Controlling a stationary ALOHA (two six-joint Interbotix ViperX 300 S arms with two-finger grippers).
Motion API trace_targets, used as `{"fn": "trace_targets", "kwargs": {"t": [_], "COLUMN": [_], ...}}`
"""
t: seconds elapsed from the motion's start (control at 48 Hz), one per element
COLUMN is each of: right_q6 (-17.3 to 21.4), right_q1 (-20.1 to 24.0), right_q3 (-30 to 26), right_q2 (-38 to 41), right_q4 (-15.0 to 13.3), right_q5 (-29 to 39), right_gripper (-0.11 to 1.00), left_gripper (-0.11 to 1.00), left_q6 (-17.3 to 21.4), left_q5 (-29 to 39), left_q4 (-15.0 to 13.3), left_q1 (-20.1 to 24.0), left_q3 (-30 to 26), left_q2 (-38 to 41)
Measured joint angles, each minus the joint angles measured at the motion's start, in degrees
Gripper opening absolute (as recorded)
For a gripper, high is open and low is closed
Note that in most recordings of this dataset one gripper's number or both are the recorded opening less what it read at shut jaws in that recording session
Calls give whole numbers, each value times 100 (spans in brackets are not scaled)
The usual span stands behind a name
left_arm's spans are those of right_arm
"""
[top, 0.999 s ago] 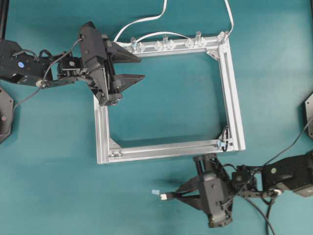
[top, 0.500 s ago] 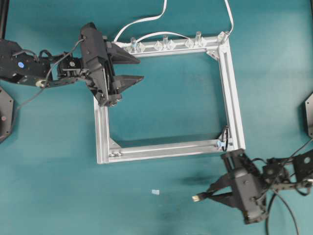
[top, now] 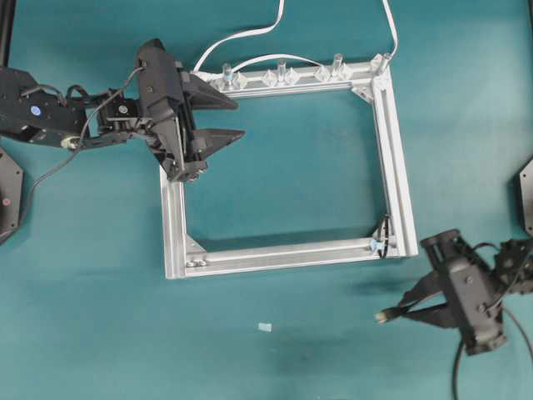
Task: Insert the wire through the string loop located on the right side.
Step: 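Lift the cable with the right gripper and carry it rightward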
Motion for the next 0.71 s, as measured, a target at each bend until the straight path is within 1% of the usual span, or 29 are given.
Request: {"fn": "trace_targets", "kwargs": {"t": [0.167, 0.375, 0.708], "right_q6": [9, 9, 9], "right_q1": [0, 0, 0], "right_q3": [290, 580, 721], "right_q2": [-369, -747, -914], "right_q4": [-9, -9, -9], "right_q5": [132, 149, 167], "right_gripper": [19, 19, 19], "left_gripper": [64, 63, 63], "left_q6": [0, 0, 0], "left_q5": [44, 281, 325], "left_q4": [0, 0, 0], "left_q1": [0, 0, 0], "left_q3": [0, 53, 88], "left_q2": [-35, -211, -308]}}
